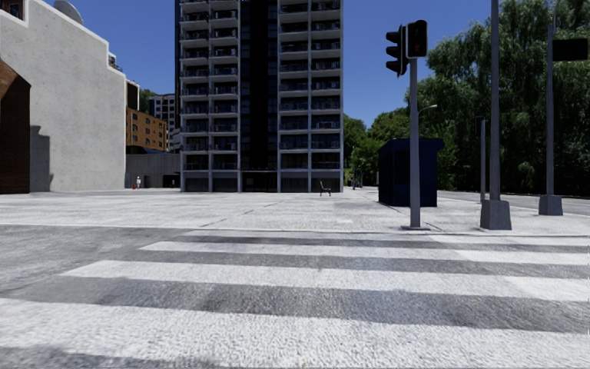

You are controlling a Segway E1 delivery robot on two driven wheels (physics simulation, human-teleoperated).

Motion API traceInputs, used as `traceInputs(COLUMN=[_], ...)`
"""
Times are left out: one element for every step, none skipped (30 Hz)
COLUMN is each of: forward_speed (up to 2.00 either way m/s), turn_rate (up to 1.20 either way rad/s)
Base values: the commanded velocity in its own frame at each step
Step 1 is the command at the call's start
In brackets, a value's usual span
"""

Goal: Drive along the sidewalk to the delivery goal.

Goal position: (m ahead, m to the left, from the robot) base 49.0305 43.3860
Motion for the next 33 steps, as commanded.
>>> traceInputs(forward_speed=[2.00,2.00,2.00,2.00,2.00,2.00,2.00,2.00,2.00,2.00,2.00,2.00,2.00,2.00,2.00,2.00,2.00,2.00,2.00,2.00,2.00,2.00,2.00,2.00,2.00,2.00,2.00,2.00,2.00,2.00,2.00,2.00,2.00], turn_rate=[0.00,0.00,0.00,0.00,0.00,0.00,0.00,0.00,0.00,0.00,0.00,0.00,0.00,0.00,0.00,0.00,0.00,0.00,0.00,0.00,0.00,0.00,0.00,0.00,0.00,0.00,0.00,0.00,0.00,0.00,0.00,0.00,0.00])
